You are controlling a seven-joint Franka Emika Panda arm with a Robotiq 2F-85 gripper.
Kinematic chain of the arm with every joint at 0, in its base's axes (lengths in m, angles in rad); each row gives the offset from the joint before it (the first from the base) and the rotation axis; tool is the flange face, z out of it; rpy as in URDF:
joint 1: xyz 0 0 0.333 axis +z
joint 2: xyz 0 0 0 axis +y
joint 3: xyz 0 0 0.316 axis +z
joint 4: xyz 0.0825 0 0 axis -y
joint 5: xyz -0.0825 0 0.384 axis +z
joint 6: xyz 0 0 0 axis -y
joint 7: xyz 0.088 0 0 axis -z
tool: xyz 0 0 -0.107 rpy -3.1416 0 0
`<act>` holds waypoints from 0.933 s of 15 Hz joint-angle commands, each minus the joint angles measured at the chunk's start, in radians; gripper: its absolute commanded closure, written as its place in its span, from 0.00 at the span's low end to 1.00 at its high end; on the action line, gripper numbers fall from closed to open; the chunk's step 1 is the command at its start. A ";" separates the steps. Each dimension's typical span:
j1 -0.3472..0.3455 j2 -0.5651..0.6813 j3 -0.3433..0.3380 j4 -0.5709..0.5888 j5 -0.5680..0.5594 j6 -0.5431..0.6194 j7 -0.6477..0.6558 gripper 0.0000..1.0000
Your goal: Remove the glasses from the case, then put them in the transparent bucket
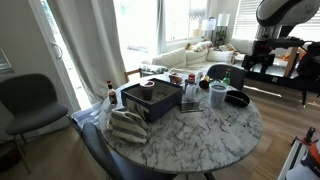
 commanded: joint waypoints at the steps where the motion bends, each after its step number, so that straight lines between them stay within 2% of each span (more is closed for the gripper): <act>1: -0.006 0.016 -0.026 -0.032 -0.032 0.022 -0.097 0.00; 5: -0.033 0.126 -0.097 -0.064 -0.117 0.037 -0.266 0.00; 7: -0.058 0.200 -0.110 -0.048 -0.195 0.052 -0.271 0.00; 8: -0.041 0.113 -0.096 -0.064 -0.140 0.017 -0.245 0.00; 11: -0.057 0.182 -0.105 -0.057 -0.173 0.040 -0.255 0.00; 14: -0.056 0.193 -0.104 -0.051 -0.175 0.041 -0.255 0.00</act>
